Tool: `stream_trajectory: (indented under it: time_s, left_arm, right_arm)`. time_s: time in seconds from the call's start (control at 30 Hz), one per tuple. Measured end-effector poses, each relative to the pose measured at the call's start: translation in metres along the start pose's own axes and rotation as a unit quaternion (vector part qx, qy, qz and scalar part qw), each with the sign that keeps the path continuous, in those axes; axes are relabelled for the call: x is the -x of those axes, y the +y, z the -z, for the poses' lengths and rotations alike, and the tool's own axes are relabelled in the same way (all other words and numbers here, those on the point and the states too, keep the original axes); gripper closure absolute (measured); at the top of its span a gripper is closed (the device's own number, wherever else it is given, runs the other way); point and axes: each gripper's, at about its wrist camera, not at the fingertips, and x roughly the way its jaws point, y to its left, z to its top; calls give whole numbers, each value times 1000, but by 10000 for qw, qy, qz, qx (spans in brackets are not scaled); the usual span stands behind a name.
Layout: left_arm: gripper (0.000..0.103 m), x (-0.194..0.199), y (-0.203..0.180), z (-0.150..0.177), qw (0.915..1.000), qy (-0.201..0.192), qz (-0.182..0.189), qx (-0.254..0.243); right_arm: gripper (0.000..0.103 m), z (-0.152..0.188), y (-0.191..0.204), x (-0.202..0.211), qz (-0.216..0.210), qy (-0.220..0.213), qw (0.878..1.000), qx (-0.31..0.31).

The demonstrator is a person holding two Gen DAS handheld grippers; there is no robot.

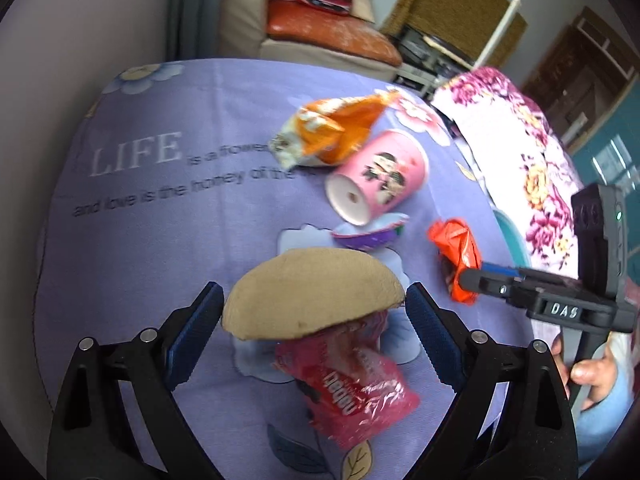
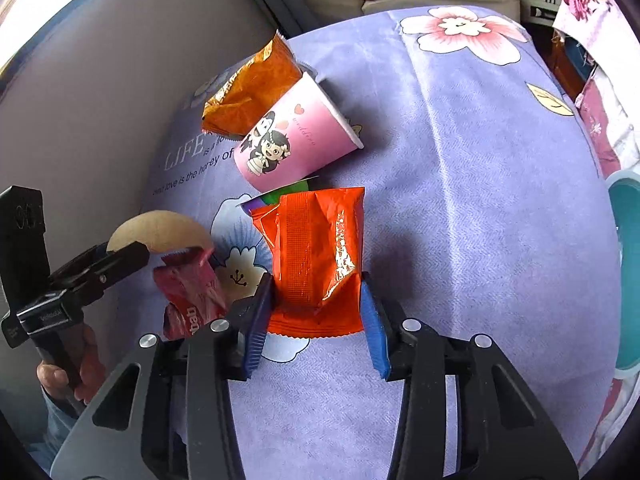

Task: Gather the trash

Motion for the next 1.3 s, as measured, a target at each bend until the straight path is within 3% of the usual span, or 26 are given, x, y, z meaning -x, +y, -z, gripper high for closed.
stream_trajectory:
  time_s: [0.07, 0.2, 0.37, 0.5, 0.63, 0.77, 0.8, 0.87, 0.9, 1.07, 1.3]
  left_arm:
    - [11, -7, -10, -5, 9999, 24, -85, -70]
    - [11, -16, -6, -20, 9996, -41, -140, 239]
    - [11, -1, 3, -31, 9984, -338, -7, 450]
    - [12, -6, 11, -29, 9983, -260, -414, 305]
    - [37, -31, 31, -26, 9975, 129, -438, 542]
    - [53, -59, 35, -24, 9962, 409, -389, 658]
    - [61, -63, 32, -24, 9962, 405, -455, 616]
    - [87, -63, 26, -24, 9958, 267, -709, 510]
    - [92, -60, 24, -24, 9956, 213, -721, 556]
    - [96, -33, 10, -23, 9927, -241, -1107, 416]
    - [96, -1, 0, -18, 9904, -504, -1214, 416]
  right_arm:
    - [63, 0, -5, 6, 32, -61, 10000, -56]
    - [63, 2, -15, 13, 62, -108, 9998, -173]
    - [63, 0, -20, 17, 103, -116, 9996, -215]
    - [63, -4, -22, 16, 111, -152, 9996, -230]
    - [63, -7, -26, 13, 127, -147, 9994, -275]
    - [63, -12, -30, 12, 177, -141, 9993, -312]
    - [63, -12, -30, 12, 207, -153, 9992, -301]
    - [63, -12, -31, 14, 296, -208, 9990, -272]
    - [63, -12, -33, 15, 320, -232, 9988, -277]
    - [63, -12, -42, 20, 339, -329, 9982, -358]
    - [63, -6, -53, 32, 193, -437, 9978, -463]
